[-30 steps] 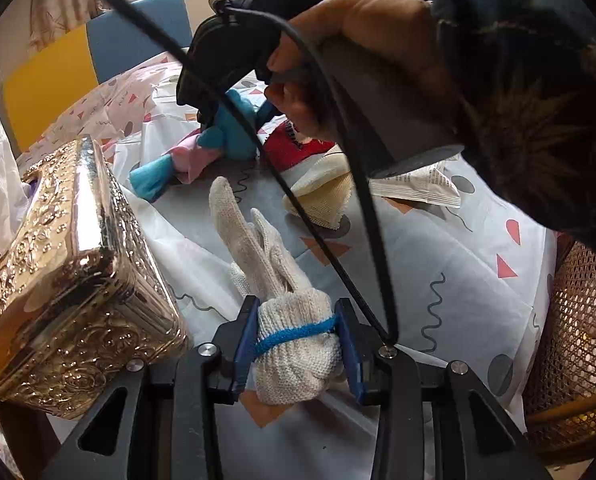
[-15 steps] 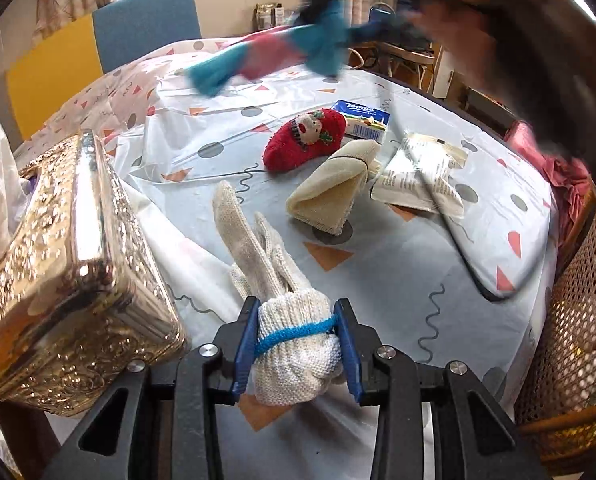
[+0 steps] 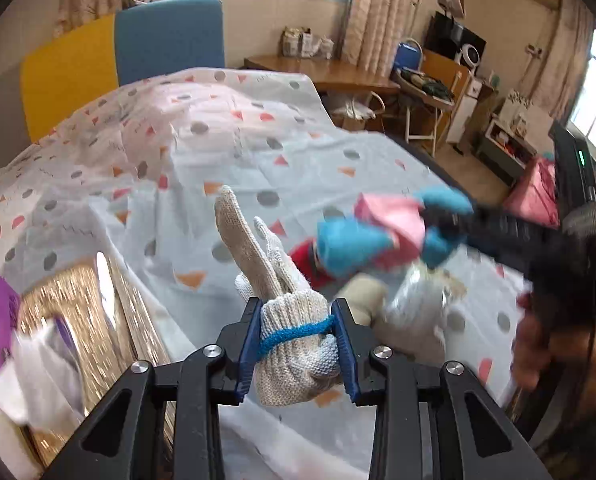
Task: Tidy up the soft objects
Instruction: 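Carry the glove into the gold tray and open the left gripper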
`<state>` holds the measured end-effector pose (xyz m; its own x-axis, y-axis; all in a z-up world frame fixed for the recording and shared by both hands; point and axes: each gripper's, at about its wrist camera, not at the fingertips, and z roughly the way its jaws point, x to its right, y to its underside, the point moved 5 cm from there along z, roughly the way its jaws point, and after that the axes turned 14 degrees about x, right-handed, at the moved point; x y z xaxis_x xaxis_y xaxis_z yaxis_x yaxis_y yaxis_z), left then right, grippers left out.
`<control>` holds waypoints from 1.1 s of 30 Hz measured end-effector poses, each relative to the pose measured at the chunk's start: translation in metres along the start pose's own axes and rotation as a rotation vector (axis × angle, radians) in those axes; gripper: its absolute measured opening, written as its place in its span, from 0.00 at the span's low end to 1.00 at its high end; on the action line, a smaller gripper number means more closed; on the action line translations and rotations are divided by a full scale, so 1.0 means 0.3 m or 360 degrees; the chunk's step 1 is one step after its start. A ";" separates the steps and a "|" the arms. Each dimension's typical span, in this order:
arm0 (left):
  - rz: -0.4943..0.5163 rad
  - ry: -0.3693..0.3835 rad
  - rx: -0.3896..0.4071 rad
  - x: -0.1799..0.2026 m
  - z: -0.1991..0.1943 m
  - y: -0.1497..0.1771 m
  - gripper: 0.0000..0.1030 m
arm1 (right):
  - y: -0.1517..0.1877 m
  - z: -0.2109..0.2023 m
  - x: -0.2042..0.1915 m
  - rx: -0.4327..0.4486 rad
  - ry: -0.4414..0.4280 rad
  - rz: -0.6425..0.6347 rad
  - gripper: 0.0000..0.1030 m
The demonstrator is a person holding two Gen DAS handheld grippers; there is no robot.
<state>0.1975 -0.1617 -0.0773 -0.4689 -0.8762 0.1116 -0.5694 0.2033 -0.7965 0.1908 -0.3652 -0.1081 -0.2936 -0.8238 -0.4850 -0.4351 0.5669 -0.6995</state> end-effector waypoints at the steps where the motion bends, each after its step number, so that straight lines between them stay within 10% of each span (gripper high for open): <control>1: -0.0006 -0.0015 0.0020 -0.012 0.004 -0.038 0.34 | 0.001 -0.002 -0.006 0.0000 -0.0012 -0.0005 0.41; 16: -0.0263 -0.0596 0.0244 -0.722 -0.251 -0.280 0.34 | 0.032 0.006 -0.060 -0.0030 -0.0066 -0.0144 0.41; 26: -0.0619 -0.0875 0.0239 -1.110 -0.661 0.163 0.34 | 0.059 0.015 -0.092 -0.0049 -0.0047 -0.0250 0.41; 33: -0.0844 -0.0948 0.0175 -1.147 -0.812 0.495 0.35 | 0.084 0.032 -0.103 -0.0077 -0.0014 -0.0314 0.41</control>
<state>0.1099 0.2765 -0.0894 0.3017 -0.9362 0.1803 -0.5308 -0.3221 -0.7839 0.1970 -0.3254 -0.1159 -0.1913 -0.9186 -0.3457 -0.5242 0.3934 -0.7553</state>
